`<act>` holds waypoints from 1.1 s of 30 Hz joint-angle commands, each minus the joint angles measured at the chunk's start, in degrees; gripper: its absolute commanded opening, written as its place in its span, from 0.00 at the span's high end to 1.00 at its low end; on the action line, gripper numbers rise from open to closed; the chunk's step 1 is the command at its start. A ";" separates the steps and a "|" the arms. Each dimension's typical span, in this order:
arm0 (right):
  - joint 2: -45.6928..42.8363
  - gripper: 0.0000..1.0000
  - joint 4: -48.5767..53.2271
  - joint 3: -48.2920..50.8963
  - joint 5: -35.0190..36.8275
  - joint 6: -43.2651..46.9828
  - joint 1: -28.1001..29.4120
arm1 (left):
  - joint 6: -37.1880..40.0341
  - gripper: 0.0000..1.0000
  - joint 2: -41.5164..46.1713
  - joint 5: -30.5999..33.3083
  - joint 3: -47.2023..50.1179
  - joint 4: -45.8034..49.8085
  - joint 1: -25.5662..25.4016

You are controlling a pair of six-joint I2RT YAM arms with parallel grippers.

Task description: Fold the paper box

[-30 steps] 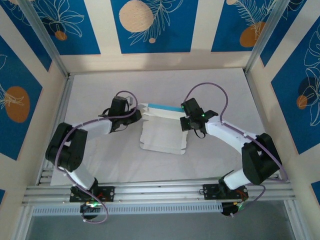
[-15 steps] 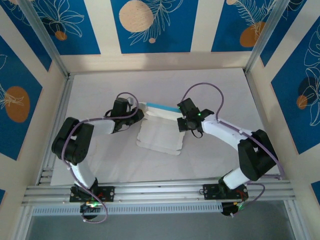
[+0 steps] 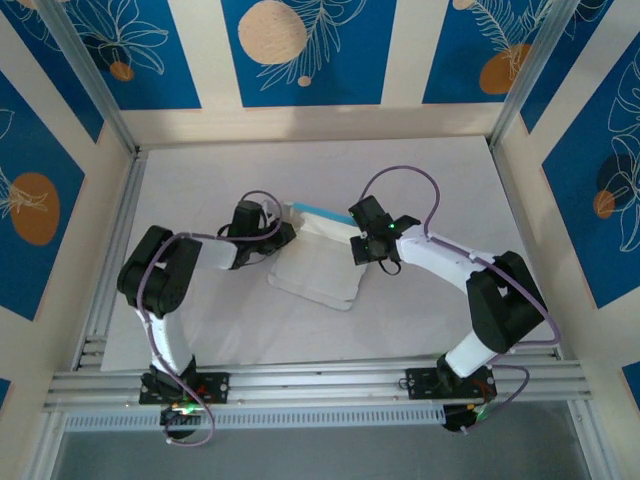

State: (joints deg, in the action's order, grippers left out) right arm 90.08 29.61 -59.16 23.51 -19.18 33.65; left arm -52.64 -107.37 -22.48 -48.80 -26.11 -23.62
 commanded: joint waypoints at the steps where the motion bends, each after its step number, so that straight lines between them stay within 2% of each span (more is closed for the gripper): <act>1: 0.35 1.00 -0.47 -2.70 -2.06 -0.69 0.77 | 0.53 0.88 -1.21 0.59 -1.29 4.47 -1.16; 8: 1.19 1.00 0.55 -3.60 -1.15 0.06 1.16 | 2.67 0.85 -0.03 2.81 -2.46 9.11 -2.14; 14: 0.27 1.00 0.62 -2.81 -0.97 2.68 -2.21 | 8.11 0.72 10.34 3.29 0.85 10.44 0.49; 17: 0.18 1.00 0.27 -3.05 -1.60 6.08 -4.15 | 12.87 0.63 17.35 2.89 1.02 13.97 3.09; 20: 0.10 1.00 -0.59 -3.16 -3.48 9.37 -5.51 | 19.83 0.58 24.02 5.67 -0.77 20.24 4.65; 24: 0.22 1.00 -1.19 -3.16 -6.25 13.57 -6.90 | 27.79 0.57 29.00 10.53 -2.27 23.70 6.98; 28: 0.97 1.00 -1.12 -3.42 -7.35 15.81 -7.28 | 38.06 0.61 28.36 15.99 -1.44 21.90 8.61; 33: 0.97 1.00 -1.91 -2.99 -8.52 15.49 -7.23 | 40.76 0.61 18.84 11.04 -7.94 27.72 10.07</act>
State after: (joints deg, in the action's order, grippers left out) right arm 90.98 28.84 -60.75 17.63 -4.86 26.55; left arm -17.30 -84.29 -10.00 -53.30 -3.44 -14.31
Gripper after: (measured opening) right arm 0.066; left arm 0.394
